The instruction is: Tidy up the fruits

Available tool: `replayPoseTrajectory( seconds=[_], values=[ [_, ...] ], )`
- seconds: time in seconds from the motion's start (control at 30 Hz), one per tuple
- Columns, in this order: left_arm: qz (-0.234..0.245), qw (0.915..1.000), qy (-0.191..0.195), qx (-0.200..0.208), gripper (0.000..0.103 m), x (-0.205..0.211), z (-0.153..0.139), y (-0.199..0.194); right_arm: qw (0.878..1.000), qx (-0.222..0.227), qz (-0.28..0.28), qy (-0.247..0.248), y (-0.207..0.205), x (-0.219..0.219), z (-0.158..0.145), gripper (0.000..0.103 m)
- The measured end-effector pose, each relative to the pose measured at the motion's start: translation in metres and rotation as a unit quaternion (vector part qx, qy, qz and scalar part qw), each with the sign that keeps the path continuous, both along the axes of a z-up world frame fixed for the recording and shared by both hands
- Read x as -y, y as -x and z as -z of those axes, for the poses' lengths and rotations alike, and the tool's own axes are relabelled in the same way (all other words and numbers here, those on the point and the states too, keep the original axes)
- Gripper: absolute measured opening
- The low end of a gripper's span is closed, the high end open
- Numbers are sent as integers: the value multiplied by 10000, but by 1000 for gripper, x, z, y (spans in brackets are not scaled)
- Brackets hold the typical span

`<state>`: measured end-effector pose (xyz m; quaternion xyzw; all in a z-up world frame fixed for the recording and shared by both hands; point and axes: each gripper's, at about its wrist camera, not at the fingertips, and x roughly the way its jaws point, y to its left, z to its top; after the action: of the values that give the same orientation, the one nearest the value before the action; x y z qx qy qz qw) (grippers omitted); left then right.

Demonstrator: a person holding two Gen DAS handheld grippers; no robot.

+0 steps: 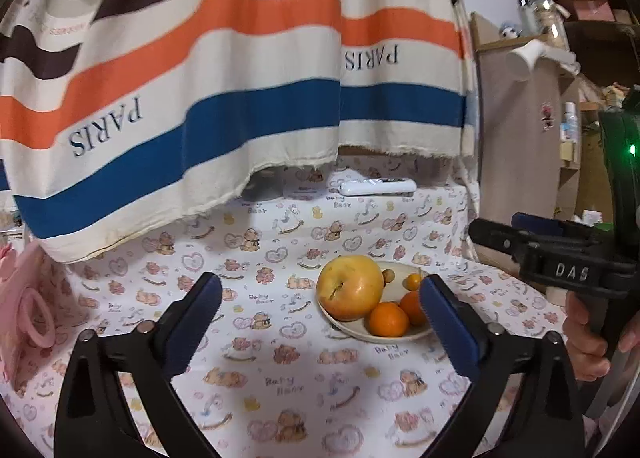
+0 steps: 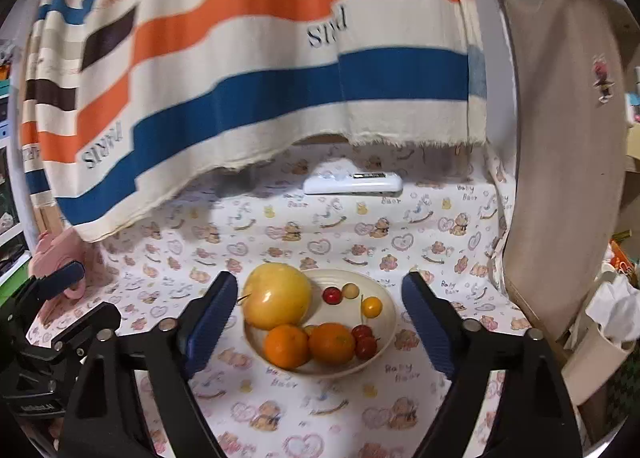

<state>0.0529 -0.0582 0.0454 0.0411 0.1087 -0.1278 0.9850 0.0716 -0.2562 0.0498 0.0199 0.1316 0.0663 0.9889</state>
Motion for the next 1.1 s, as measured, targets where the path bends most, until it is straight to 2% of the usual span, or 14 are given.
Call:
replayPoseTrajectory(
  seconds=[0.03, 0.13, 0.3, 0.43, 0.6, 0.8, 0.93, 1.1],
  values=[
    [-21, 10000, 48, 68, 102, -2, 1, 7, 9999, 97, 33, 58, 7, -3, 2, 88],
    [-40, 9999, 59, 144, 102, -3, 6, 14, 9989, 420, 116, 192, 20, -14, 11, 102],
    [-276, 9993, -41, 247, 102, -2, 20, 3, 9981, 455, 26, 406, 12, -30, 21, 102],
    [-290, 9993, 151, 167, 102, -10, 33, -11, 9982, 433, 39, 422, 1, -34, 34, 102],
    [-361, 9992, 153, 109, 102, -14, 43, -18, 9982, 403, 160, 416, -5, -32, 56, 102],
    [-531, 9980, 308, -137, 102, -22, 46, -29, 9993, 245, 161, 234, -12, -26, 58, 102],
    [-523, 9983, 221, -163, 102, -18, 47, -31, 9984, 402, 268, 295, -13, -27, 57, 102],
    [-492, 9986, 25, -216, 102, -10, 48, -35, 9989, 292, 199, 307, -18, -28, 58, 102]
  ],
)
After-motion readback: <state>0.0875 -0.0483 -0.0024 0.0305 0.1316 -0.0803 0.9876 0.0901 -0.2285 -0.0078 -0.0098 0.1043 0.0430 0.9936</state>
